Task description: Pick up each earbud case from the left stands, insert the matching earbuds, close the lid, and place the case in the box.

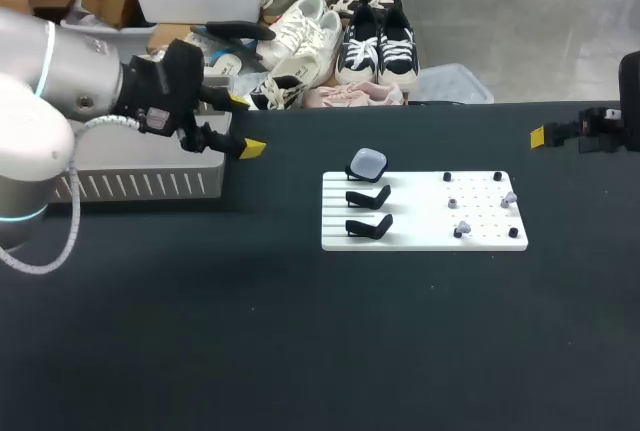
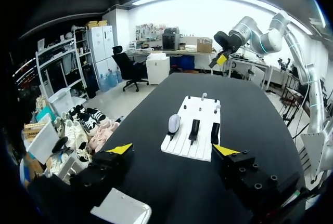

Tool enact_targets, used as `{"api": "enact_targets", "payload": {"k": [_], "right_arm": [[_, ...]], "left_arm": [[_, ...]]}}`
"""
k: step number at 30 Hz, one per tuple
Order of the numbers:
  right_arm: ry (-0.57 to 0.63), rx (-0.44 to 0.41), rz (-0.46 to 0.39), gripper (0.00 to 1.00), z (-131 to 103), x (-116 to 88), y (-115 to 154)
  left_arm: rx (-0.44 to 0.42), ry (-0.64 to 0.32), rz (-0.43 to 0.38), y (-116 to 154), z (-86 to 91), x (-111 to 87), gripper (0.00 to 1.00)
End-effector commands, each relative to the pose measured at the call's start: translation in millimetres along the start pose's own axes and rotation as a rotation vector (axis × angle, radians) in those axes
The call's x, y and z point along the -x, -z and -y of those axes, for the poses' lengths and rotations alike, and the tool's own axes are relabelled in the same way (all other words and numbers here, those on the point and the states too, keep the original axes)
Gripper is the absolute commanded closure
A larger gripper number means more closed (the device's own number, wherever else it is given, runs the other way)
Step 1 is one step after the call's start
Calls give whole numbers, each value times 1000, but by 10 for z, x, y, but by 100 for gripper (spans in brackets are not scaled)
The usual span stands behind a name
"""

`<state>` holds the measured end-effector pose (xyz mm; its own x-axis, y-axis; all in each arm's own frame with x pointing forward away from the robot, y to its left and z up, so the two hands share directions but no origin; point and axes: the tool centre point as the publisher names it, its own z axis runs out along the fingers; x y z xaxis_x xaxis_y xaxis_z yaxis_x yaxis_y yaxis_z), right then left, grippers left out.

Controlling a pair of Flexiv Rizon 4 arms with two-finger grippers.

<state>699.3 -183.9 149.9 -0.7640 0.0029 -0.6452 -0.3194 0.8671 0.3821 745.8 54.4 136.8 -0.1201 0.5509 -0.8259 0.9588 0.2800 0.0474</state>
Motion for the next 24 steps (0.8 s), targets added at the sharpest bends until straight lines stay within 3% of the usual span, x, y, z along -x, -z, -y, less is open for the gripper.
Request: {"api": "enact_targets", "payload": {"k": [1, 9, 24], "right_arm": [[1, 3, -2, 0, 9, 3, 2], [1, 3, -2, 0, 9, 3, 2], [1, 3, -2, 0, 9, 3, 2]], "left_arm": [[-98, -24, 19, -260, -98, 10, 0], [-146, -85, 67, -642, -144, 54, 0], [-225, -139, 58, -1260, -215, 41, 0]]}}
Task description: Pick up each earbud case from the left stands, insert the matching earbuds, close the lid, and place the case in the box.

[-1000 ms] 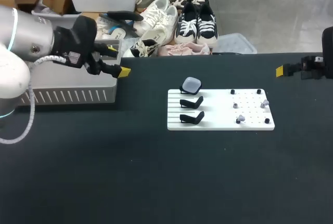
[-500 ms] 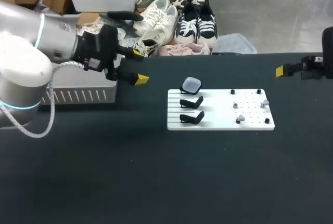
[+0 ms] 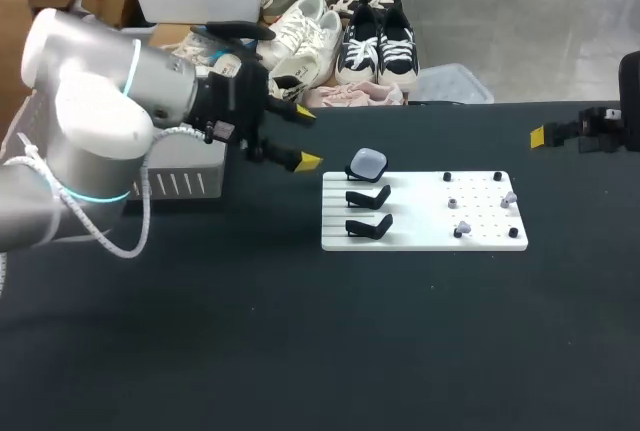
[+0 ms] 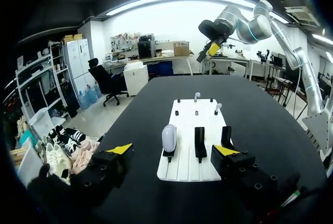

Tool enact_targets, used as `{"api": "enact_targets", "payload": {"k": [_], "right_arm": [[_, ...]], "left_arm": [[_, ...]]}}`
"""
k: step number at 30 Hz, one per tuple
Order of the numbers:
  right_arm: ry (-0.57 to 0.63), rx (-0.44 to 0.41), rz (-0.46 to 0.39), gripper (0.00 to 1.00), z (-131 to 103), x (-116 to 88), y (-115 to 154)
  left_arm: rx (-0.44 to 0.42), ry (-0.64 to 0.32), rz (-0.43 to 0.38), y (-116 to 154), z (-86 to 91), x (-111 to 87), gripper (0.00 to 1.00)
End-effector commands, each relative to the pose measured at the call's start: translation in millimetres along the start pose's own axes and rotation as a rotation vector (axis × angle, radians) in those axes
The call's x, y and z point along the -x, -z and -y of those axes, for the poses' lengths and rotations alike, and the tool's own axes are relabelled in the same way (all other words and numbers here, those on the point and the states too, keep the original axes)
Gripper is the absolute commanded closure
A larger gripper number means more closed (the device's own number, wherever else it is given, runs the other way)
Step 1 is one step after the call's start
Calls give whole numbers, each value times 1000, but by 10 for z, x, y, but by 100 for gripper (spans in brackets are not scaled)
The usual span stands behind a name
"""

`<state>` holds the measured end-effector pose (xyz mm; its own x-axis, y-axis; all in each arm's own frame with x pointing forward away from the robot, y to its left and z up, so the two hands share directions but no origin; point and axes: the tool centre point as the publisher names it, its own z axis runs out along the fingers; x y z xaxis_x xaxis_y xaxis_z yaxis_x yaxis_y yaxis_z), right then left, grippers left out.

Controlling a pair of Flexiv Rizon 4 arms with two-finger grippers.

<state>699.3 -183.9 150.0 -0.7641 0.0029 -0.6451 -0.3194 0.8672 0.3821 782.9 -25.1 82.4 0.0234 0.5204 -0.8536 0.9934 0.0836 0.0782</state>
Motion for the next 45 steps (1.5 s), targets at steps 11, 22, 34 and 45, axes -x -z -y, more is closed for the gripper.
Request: {"api": "enact_targets", "payload": {"k": [11, 22, 34, 45], "right_arm": [[1, 3, -2, 0, 9, 3, 2], [1, 3, -2, 0, 9, 3, 2], [1, 3, -2, 0, 9, 3, 2], [1, 3, -2, 0, 9, 3, 2]], "left_arm": [[-109, -27, -18, -511, -202, -95, 7], [-169, -14, -32, -659, -178, -166, 4], [-227, 12, -36, -758, -126, -159, 26], [-264, 48, -58, -831, -91, -156, 32]]}}
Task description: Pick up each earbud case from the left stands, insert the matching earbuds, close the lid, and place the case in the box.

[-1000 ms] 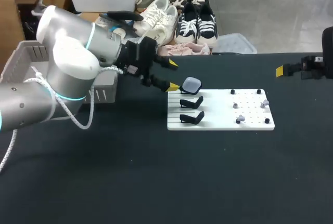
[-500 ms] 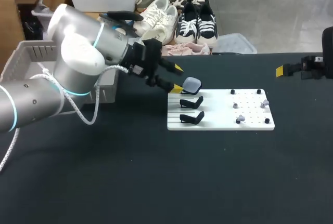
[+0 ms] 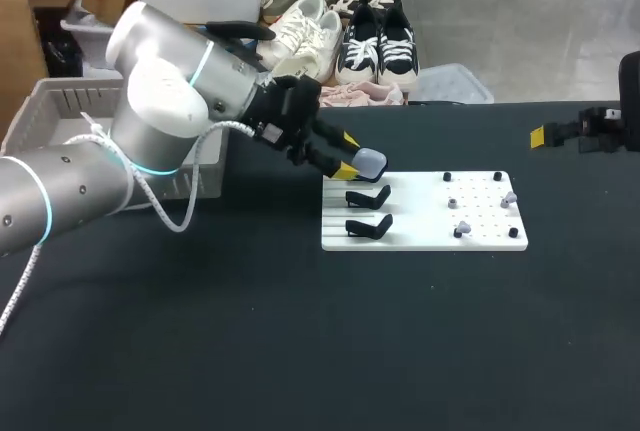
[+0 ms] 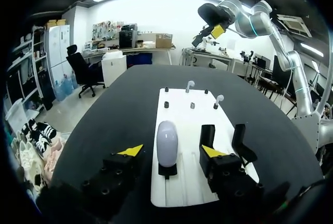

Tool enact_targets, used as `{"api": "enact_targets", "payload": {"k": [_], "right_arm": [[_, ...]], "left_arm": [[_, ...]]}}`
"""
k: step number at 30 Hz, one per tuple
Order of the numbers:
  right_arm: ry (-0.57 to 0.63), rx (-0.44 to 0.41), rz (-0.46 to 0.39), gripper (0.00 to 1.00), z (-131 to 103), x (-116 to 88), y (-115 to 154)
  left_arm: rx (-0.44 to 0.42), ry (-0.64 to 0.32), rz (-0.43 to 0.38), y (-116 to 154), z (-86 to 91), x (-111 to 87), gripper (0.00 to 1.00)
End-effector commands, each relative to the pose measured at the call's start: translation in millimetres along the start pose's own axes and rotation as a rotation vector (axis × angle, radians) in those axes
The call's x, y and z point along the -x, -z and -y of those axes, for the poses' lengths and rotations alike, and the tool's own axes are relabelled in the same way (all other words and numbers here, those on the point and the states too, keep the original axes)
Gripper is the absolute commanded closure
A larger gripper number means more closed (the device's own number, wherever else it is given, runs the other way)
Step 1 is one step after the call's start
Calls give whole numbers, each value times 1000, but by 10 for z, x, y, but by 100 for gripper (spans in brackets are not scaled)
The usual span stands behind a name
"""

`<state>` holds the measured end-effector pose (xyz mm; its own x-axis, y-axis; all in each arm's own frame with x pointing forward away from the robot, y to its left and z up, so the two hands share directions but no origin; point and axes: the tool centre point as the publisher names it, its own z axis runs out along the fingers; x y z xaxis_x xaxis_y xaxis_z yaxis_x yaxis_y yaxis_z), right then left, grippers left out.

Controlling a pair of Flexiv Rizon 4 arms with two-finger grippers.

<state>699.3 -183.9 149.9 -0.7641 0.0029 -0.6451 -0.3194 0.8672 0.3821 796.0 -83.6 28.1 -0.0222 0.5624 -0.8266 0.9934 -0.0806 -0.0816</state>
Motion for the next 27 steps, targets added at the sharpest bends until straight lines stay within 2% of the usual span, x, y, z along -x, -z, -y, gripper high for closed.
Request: {"api": "enact_targets", "payload": {"k": [1, 5, 8, 17, 23, 27], "right_arm": [[1, 3, -2, 0, 10, 3, 2], [1, 3, -2, 0, 10, 3, 2], [1, 3, -2, 0, 10, 3, 2], [1, 3, -2, 0, 10, 3, 2], [1, 3, -2, 0, 10, 3, 2], [1, 3, -2, 0, 10, 3, 2]], "left_arm": [[-42, 5, -13, -33, -54, 8, 34], [-44, 15, -20, -65, -48, -1, 48], [-41, 29, -22, -81, -56, 7, 53], [-31, 37, -21, -123, -77, 17, 57], [-26, 38, -22, -139, -68, 5, 53], [-19, 41, -20, -152, -65, -9, 55]]}}
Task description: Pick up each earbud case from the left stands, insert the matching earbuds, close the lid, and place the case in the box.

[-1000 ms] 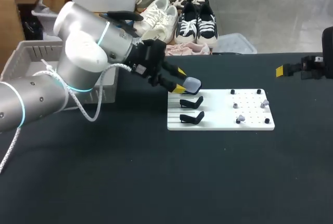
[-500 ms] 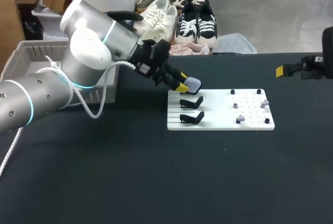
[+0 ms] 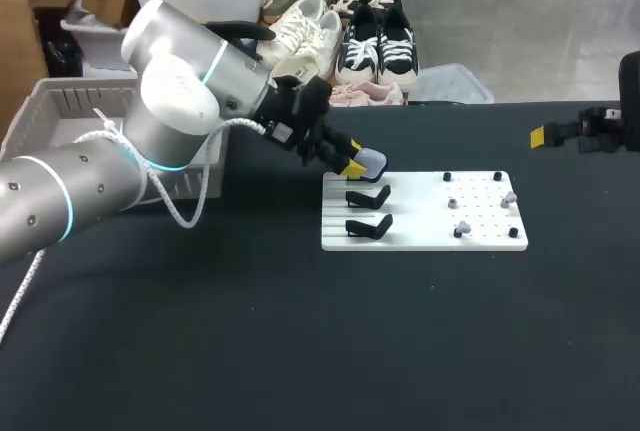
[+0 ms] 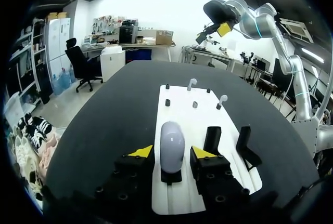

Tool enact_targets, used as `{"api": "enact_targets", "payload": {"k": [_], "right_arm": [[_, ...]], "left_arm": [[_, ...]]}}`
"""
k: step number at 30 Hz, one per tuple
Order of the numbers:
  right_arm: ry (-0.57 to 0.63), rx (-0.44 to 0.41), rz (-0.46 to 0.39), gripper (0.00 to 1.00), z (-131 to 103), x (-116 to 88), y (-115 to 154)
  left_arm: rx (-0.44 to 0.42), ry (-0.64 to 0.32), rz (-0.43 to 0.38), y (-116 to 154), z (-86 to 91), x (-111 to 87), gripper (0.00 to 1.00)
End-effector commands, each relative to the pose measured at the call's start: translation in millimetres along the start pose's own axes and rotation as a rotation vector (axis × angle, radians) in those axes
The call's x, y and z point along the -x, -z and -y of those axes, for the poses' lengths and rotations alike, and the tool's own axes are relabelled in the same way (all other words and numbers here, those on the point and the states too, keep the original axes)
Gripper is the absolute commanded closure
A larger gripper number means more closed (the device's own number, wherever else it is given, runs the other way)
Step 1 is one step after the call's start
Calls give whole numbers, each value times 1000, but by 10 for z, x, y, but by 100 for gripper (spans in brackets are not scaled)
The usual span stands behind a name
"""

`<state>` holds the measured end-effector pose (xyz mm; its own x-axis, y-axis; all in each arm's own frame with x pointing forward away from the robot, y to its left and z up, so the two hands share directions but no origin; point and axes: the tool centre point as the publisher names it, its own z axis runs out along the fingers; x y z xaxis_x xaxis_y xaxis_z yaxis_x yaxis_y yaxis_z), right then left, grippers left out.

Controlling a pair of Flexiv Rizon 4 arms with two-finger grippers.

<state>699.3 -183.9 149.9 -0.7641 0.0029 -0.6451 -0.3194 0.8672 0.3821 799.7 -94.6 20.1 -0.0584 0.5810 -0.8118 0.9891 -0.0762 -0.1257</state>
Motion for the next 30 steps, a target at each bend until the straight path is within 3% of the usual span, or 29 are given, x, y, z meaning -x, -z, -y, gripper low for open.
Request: {"api": "enact_targets", "payload": {"k": [1, 8, 9, 11, 21, 24, 30], "right_arm": [[1, 3, -2, 0, 10, 3, 2], [1, 3, -2, 0, 10, 3, 2], [1, 3, -2, 0, 10, 3, 2], [1, 3, -2, 0, 10, 3, 2], [1, 3, -2, 0, 10, 3, 2], [1, 3, -2, 0, 10, 3, 2], [1, 3, -2, 0, 10, 3, 2]], "left_arm": [[6, 3, 0, -25, -12, -9, 55], [27, 8, 11, -55, 7, -13, 70], [28, 8, 11, -58, 12, -16, 75], [29, 5, 12, -61, 22, -23, 100], [56, 34, 70, 266, 203, 90, 100], [69, 44, 117, 464, 349, 203, 100], [159, -26, 227, 704, 746, 432, 100]]}}
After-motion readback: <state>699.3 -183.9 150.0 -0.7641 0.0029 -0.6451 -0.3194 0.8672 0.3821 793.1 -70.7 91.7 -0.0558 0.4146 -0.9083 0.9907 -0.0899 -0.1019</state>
